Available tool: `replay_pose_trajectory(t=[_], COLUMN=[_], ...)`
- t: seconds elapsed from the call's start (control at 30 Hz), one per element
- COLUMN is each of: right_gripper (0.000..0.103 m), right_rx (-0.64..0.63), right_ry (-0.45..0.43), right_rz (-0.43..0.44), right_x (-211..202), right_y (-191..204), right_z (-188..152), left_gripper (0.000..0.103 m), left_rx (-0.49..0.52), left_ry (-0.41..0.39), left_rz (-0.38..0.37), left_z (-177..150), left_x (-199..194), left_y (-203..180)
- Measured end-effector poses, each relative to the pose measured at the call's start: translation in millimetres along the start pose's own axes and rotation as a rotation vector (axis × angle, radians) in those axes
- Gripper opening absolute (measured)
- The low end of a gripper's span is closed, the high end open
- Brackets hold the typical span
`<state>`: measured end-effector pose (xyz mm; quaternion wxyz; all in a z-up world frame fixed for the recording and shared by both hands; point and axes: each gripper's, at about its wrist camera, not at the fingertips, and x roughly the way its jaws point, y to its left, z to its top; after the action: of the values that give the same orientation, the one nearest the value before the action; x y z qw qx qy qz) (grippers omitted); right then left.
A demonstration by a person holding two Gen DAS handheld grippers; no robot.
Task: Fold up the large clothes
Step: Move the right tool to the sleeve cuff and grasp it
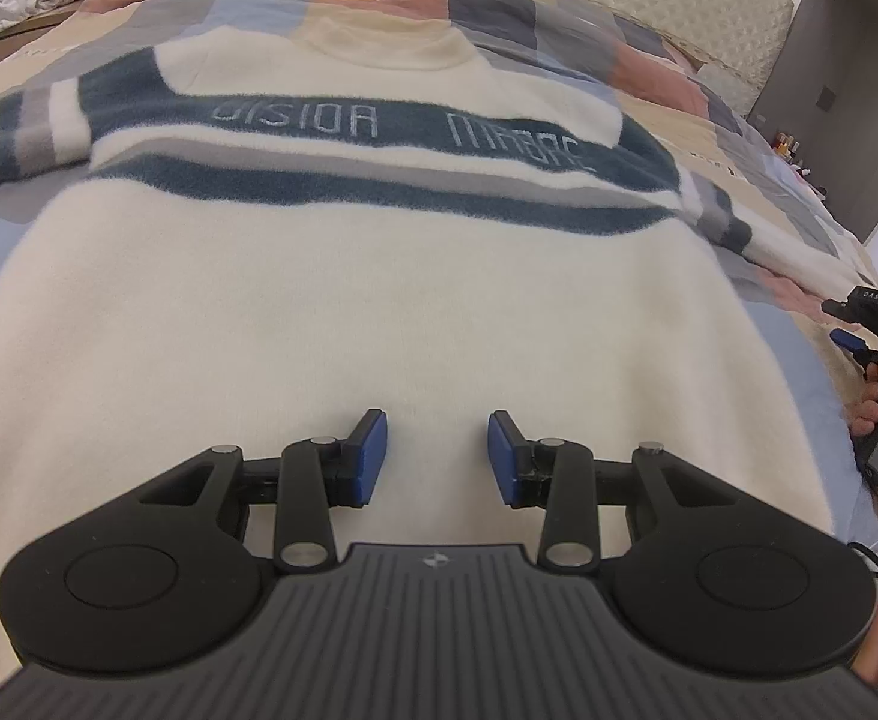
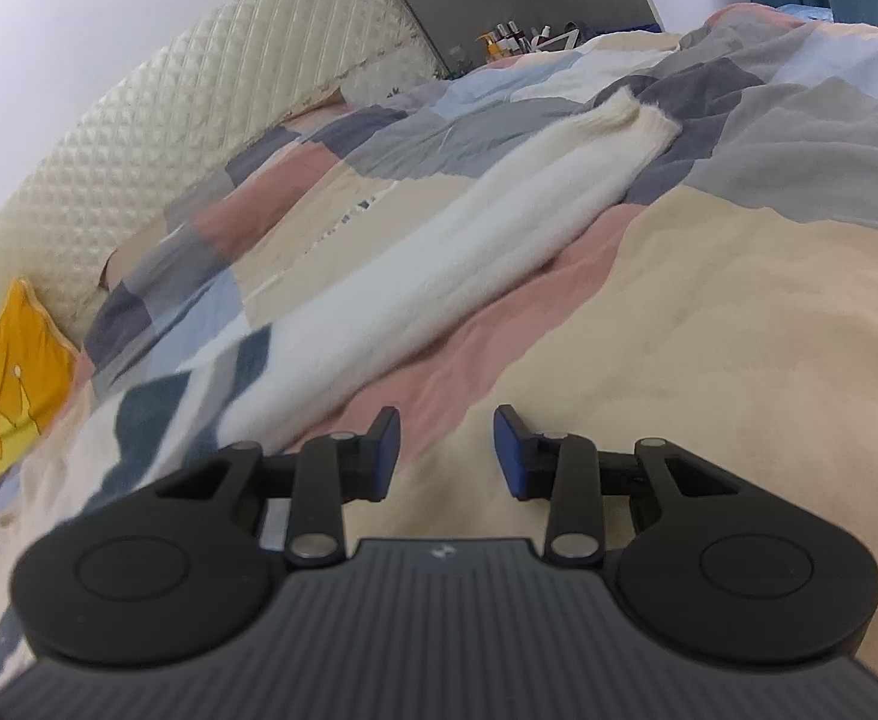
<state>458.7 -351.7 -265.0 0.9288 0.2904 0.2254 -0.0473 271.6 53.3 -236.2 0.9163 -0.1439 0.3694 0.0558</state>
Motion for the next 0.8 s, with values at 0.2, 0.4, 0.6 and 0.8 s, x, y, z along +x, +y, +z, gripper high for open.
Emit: replay_pose_trajectory(t=[0.2, 0.4, 0.6, 0.8], right_gripper=[0.045, 0.071, 0.071, 0.071], right_rx=[0.047, 0.077, 0.178, 0.264], right_ry=[-0.015, -0.053, -0.079, -0.086], right_rz=[0.024, 0.055, 0.080, 0.071], right_x=[24, 45, 70, 89], right_y=[-10, -15, -31, -40], right_z=[14, 29, 49, 61], left_gripper=[0.043, 0.043, 0.043, 0.043], left_rx=[-0.006, 0.000, -0.020, -0.031], left_ry=[0.000, 0.000, -0.002, -0.001], left_rz=[0.000, 0.010, 0.013, 0.017], left_z=[1, 4, 8, 12], left_x=[3, 7, 12, 18], left_y=[1, 0, 0, -1])
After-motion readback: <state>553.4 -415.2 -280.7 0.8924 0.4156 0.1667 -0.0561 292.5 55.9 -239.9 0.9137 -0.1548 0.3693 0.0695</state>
